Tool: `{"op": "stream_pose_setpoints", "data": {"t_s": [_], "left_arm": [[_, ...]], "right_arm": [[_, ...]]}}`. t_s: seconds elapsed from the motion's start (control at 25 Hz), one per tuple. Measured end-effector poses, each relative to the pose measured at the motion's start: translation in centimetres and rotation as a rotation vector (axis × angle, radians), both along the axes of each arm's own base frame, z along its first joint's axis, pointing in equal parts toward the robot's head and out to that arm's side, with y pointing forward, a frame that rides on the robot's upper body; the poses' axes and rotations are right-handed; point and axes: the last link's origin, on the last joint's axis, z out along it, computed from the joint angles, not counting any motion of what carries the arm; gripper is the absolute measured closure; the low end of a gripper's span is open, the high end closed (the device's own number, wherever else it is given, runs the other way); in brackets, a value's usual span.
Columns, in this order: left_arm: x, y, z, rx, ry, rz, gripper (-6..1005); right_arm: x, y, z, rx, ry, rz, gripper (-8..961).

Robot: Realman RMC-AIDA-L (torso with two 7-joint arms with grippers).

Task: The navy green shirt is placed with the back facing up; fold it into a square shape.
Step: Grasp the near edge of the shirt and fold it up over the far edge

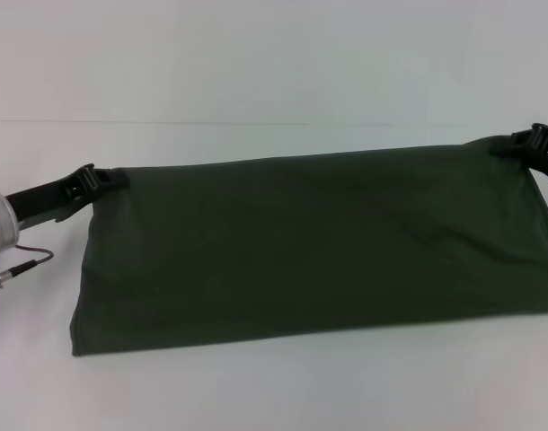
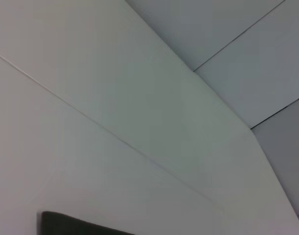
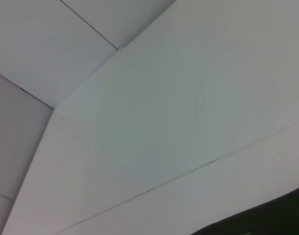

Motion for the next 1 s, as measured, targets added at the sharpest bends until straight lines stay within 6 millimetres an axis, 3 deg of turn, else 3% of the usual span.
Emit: {"op": "stream_pose_setpoints", "data": {"t_s": [0.44, 1.0], "left_arm": [[-0.1, 0.8, -1.6, 0.032, 0.068, 0.033, 968], [0.7, 2.0, -2.9, 0.066, 0.128, 0.044, 969]], "right_arm": [[-1.2, 2.0, -2.8, 0.053, -0.131, -0.022, 781], [-2.0, 2.8, -3.7, 0.130, -0.147, -0.034, 761]]}}
